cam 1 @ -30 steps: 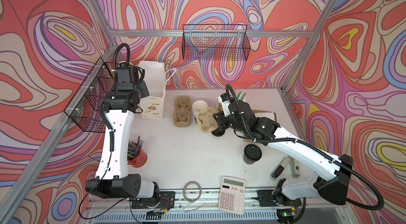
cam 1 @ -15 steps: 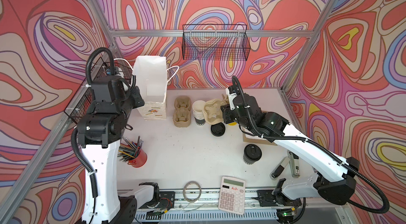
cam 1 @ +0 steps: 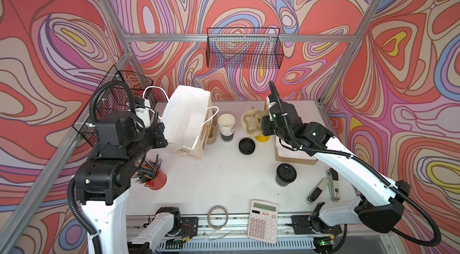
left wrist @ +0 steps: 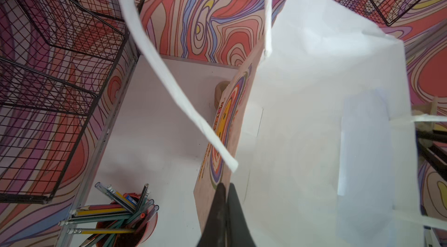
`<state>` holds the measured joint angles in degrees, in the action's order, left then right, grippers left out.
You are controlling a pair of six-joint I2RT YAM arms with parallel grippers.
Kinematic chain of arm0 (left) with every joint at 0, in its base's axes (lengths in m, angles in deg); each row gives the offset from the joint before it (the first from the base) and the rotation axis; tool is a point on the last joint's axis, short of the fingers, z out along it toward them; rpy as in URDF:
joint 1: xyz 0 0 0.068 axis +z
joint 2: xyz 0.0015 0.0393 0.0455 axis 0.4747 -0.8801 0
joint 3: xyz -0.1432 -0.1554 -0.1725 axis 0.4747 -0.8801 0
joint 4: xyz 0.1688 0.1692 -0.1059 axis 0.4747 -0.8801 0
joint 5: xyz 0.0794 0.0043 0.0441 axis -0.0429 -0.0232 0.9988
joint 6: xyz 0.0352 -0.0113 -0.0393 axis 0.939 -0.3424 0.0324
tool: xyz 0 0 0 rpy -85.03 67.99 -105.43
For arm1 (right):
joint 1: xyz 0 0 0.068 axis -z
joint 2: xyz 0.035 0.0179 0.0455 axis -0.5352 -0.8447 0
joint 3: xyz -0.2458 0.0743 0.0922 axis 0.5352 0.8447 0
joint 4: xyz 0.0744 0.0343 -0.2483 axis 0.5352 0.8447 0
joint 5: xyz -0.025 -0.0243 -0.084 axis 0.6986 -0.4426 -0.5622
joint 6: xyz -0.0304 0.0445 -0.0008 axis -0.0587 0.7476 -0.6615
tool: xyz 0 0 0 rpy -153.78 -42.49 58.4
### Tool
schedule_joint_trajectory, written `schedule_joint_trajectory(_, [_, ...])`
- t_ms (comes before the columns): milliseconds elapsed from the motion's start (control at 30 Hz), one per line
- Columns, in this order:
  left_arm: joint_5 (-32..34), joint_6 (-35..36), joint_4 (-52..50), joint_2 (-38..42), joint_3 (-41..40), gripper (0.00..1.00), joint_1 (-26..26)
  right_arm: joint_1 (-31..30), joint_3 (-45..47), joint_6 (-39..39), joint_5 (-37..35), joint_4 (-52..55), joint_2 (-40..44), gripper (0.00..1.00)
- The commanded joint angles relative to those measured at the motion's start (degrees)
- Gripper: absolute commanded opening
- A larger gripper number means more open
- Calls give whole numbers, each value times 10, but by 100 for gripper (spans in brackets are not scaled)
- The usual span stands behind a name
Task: Pack a coffee takeout order
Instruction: Place the takeout bag at the center of the table.
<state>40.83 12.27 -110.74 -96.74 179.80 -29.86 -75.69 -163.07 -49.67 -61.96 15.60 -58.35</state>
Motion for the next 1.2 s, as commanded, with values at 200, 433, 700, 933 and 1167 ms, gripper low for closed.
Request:
schedule_joint_trajectory(200, [-149,45,-45,47,-15,0,-2,11,-59,-9,-29,47,-7,25])
schedule_joint_trajectory(433, [-209,80,-38,75,-65,0,-2,23,-106,-21,-69,82,-24,24])
schedule_joint_trajectory(700, [-264,99,-1,90,-152,0,-6,25,-122,-30,-82,88,-15,25])
schedule_joint_trajectory(933, [-311,91,35,93,-194,0,-15,25,-134,-37,-28,76,-10,24])
schedule_joint_trajectory(1167, [-291,70,71,74,-228,0,-70,25,-135,-35,-32,62,1,24])
